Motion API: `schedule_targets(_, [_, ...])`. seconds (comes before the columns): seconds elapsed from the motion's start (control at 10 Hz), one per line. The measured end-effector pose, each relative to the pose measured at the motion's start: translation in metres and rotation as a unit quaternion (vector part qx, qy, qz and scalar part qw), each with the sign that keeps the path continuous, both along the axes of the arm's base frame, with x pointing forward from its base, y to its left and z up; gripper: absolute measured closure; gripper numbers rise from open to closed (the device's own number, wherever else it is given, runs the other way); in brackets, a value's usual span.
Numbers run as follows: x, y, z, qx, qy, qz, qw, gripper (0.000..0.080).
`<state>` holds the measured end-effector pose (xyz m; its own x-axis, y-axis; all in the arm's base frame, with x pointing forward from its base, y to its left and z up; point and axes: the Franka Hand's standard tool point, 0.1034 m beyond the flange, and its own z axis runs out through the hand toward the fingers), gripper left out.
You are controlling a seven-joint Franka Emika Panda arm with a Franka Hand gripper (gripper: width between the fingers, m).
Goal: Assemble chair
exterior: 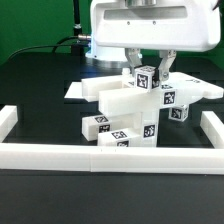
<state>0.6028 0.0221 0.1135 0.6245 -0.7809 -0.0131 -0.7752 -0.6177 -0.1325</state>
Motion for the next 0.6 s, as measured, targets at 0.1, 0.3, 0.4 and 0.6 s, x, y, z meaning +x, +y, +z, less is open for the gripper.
schedule_targets(0.1, [0.0024, -0.0021, 0.0001, 0.007, -0.01, -0.037, 0.999, 0.0515])
schedule_targets(0.3, [0.0028, 0.0002, 0.0006, 0.015, -0.005, -0.097, 0.995, 0.0515])
schedule_targets(0.4, [0.0029, 0.0004, 0.0006, 0.018, -0.003, -0.121, 0.993, 0.0515])
schedule_targets(0.6, [0.0035, -0.007, 0.0005, 0.034, 0.011, -0.199, 0.979, 0.0515])
